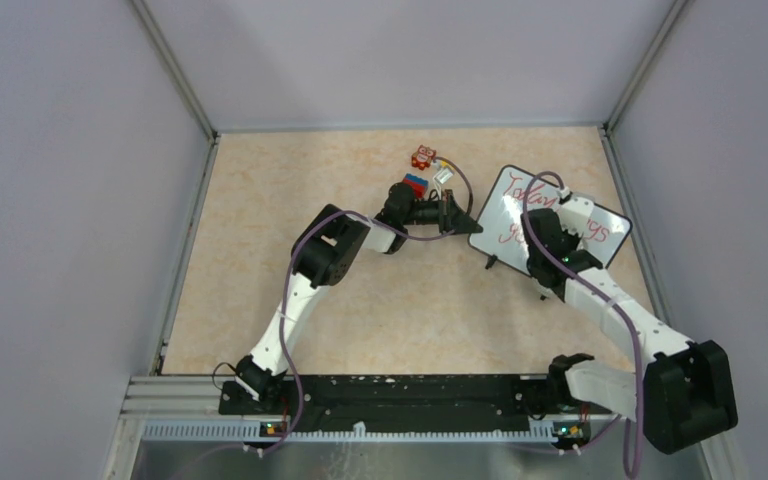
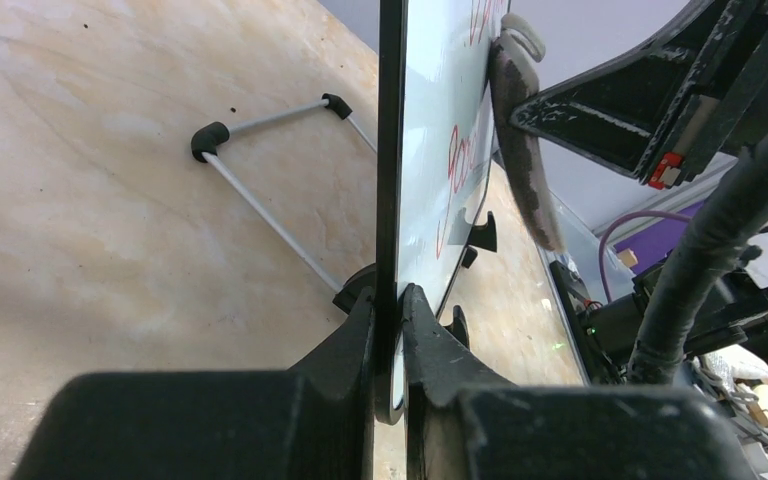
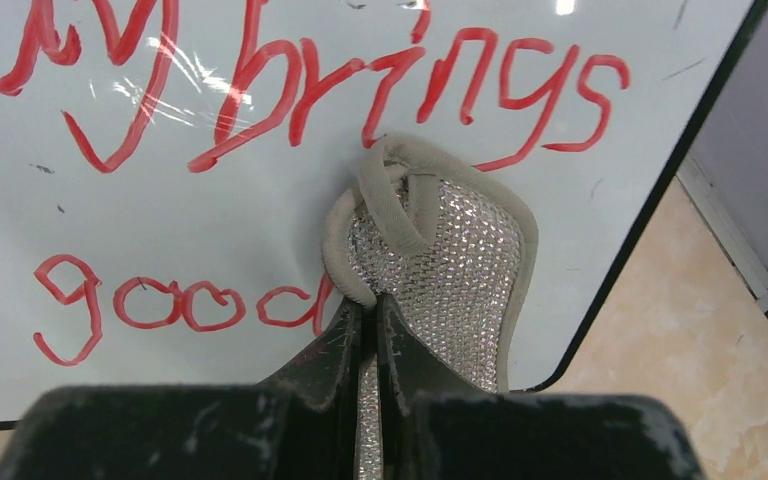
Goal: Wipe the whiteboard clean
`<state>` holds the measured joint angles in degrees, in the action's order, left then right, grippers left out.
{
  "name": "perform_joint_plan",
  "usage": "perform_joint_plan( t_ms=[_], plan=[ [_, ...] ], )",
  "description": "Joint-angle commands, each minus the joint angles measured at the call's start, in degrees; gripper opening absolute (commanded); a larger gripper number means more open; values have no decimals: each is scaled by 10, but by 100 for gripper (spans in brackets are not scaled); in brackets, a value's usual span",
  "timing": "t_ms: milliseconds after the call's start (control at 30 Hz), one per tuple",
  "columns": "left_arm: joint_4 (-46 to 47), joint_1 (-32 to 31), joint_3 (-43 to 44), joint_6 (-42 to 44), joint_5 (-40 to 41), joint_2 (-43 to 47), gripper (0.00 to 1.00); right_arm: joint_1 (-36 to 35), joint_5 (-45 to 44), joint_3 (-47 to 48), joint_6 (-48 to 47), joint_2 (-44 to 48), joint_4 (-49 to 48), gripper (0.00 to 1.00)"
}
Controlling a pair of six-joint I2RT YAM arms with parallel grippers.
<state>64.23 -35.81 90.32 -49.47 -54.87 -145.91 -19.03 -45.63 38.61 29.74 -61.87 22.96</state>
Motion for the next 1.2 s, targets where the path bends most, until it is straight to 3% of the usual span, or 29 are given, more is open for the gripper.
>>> perform_joint_plan(
  t_ms=[0,467,733,1167],
  plan=[
    [-13,5,2,12,37,-19,0,5,39,10,-20,-32,-59,0],
    [-24,6,-6,26,49,-20,0,-16,235,50,-88,-142,-181,0],
    [-33,7,-11,37,54,-18,0,-22,224,52,-94,-131,-177,0],
    [-32,13,-16,30,59,-18,0,113,148,-12,-32,-31,-82,0]
  ],
)
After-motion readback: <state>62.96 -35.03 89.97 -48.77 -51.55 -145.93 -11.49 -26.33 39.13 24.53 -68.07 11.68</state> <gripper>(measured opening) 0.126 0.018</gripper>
